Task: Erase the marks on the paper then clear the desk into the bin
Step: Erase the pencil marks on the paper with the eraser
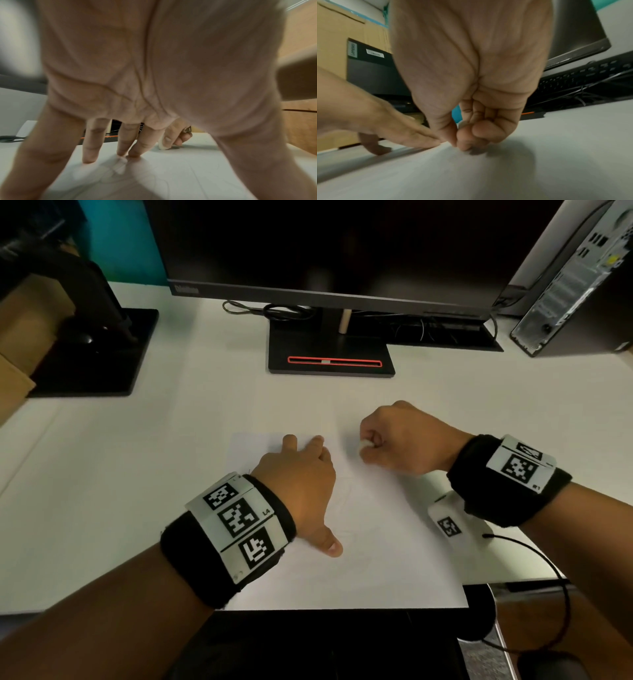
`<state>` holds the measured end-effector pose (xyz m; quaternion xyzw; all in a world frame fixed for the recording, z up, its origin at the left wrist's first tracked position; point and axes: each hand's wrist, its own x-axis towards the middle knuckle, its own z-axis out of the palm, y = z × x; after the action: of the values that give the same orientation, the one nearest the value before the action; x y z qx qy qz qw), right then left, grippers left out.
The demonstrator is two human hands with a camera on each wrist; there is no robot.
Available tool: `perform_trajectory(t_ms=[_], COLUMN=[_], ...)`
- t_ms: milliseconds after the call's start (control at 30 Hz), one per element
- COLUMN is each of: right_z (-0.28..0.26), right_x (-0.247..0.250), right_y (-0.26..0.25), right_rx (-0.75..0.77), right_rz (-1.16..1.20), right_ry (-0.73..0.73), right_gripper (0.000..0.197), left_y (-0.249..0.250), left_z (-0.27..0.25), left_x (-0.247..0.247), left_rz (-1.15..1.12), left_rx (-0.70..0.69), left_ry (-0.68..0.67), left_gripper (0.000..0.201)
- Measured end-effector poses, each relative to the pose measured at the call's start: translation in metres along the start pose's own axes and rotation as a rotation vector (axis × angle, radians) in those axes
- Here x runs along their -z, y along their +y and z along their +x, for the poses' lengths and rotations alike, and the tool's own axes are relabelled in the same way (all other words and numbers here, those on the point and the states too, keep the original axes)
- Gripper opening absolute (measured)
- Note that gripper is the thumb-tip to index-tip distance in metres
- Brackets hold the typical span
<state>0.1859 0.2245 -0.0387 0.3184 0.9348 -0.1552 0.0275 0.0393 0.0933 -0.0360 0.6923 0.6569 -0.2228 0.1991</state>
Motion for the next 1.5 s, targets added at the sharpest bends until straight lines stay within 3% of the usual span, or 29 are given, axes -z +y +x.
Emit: perform_trajectory(t_ms=[67, 200, 367, 500, 667, 833, 1000, 1133, 1267, 1400, 1500], right_z=[0.001, -0.005, 0.004, 0.001, 0.016, 0.011, 0.02, 0.017, 0.026, 0.021, 0.026], right_x=[-0.001, -0.007, 0.0, -0.006, 0.002, -0.003, 0.002, -0.001, 0.004, -0.002, 0.004], right_y=[-0.002, -0.015, 0.001, -0.016, 0.0, -0.016, -0.005, -0.014, -0.003, -0.012, -0.005], right_rx=[0.0, 0.096, -0.001, 0.087, -0.009, 0.102, 0.016, 0.078, 0.003, 0.077, 0.005], right_rz=[-0.016, -0.003, -0.022, -0.014, -0.026, 0.022, -0.019, 0.014, 0.022, 0.012, 0.03], right_ry=[0.014, -0.107, 0.038, -0.087, 0.027, -0.122, 0.038, -0.068, 0.014, -0.055, -0.043], right_gripper=[0.033, 0.027, 0.031, 0.029, 0.028, 0.031, 0.031, 0.031, 0.031, 0.032, 0.032], left_y=[0.0, 0.0, 0.0, 0.0, 0.0, 0.0, 0.001, 0.0, 0.0, 0.0, 0.0], left_z=[-0.001, 0.0, 0.0, 0.0, -0.001, 0.0, 0.0, 0.001, 0.001, 0.001, 0.001], left_x=[0.0, 0.0, 0.0, 0.0, 0.0, -0.001, 0.001, 0.001, 0.0, 0.0, 0.0], left_rz=[0.007, -0.007, 0.013, -0.002, 0.015, -0.017, 0.011, -0.001, -0.008, -0.007, -0.009], left_rx=[-0.002, 0.002, 0.0, 0.004, 0.001, 0.004, 0.004, 0.011, 0.014, 0.013, 0.013], left_ry=[-0.007, -0.004, -0.003, 0.0, 0.001, 0.008, -0.002, -0.006, -0.009, -0.007, -0.01], left_gripper=[0.127, 0.126, 0.127, 0.128, 0.129, 0.129, 0.127, 0.129, 0.132, 0.132, 0.132])
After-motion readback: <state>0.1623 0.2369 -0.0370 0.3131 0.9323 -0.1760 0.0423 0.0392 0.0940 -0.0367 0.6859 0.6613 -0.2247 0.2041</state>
